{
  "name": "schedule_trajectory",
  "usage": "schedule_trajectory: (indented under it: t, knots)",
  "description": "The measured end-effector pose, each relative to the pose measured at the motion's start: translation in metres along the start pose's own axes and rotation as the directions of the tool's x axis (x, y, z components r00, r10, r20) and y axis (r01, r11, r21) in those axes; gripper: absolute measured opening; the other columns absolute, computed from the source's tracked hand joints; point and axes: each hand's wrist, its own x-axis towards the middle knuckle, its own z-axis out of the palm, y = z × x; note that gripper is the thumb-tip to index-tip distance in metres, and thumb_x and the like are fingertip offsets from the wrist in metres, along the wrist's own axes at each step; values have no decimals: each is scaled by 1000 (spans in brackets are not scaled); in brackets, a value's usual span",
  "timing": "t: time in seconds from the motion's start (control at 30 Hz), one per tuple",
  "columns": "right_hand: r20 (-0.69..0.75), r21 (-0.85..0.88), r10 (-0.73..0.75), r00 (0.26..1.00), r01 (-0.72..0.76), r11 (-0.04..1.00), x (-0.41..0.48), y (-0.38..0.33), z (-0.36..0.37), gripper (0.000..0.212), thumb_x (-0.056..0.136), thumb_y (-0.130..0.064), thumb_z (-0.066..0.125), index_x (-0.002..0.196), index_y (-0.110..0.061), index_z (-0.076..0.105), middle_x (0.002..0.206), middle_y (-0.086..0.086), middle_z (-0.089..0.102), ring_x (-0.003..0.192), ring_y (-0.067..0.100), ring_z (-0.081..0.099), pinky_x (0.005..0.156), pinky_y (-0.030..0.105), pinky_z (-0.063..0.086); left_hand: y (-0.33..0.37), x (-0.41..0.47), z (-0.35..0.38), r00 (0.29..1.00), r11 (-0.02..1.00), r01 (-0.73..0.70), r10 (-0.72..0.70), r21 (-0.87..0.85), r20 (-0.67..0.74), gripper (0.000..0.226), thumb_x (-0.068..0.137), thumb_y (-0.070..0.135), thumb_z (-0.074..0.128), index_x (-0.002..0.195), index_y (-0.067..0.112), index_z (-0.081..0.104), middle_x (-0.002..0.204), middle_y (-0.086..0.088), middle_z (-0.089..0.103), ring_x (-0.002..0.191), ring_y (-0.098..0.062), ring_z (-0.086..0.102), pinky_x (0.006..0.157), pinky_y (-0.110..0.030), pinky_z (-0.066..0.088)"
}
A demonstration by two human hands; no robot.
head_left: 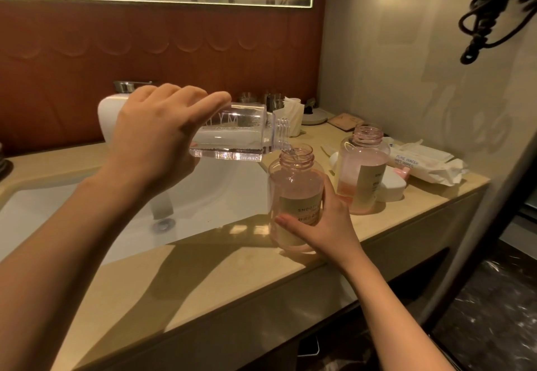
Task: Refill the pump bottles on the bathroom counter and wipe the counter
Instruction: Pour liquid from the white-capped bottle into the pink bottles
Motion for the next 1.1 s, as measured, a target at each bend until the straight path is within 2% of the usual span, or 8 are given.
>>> schedule_trajectory:
  t: [0.23,0.43,0.73,0.83,0.97,1.1]
  knots:
    - [1,-10,14,1000,-14,1000,1,1,1,80,56,-66,68,123,-43,31,114,-35,45,106,-20,45,85,1,37,0,0,0,1000,1000,0,0,-5,3,74,62,8,84,127,19,51,111,-12,66,92,-37,61,77,-45,46]
    - [6,-10,22,1000,-22,1000,0,-1,0,73,56,-66,67,117,-51,31,112,-36,44,104,-22,44,84,1,38,1,0,0,1000,1000,4,-4,-6,9,75,61,6,84,127,18,52,111,-13,65,92,-38,61,77,-46,46]
    - [7,-4,16,1000,-16,1000,0,1,0,82,57,-66,68,126,-37,34,115,-32,47,108,-15,47,86,5,40,2,-1,-1,1000,1000,10,-10,-7,3,74,60,4,84,125,17,53,110,-14,66,91,-38,61,75,-46,46]
    - [8,-1,20,1000,-20,1000,0,1,0,83,56,-66,68,126,-37,35,116,-31,47,109,-13,47,87,7,41,3,-1,-1,1000,1000,8,-8,-10,3,73,60,2,83,125,17,54,110,-13,66,91,-38,61,74,-45,46]
    - [14,-8,22,1000,-22,1000,0,0,0,78,57,-66,68,122,-49,30,115,-36,44,107,-19,45,85,1,37,1,-1,-1,1000,1000,6,-6,1,-4,72,60,2,82,125,18,53,108,-12,66,89,-38,61,73,-44,45]
    - [9,-8,15,1000,-15,1000,0,1,0,82,57,-65,68,126,-42,31,116,-35,44,107,-19,44,85,0,37,1,1,-1,1000,1000,0,0,2,-4,72,61,3,82,126,18,53,109,-12,66,90,-38,61,75,-45,46]
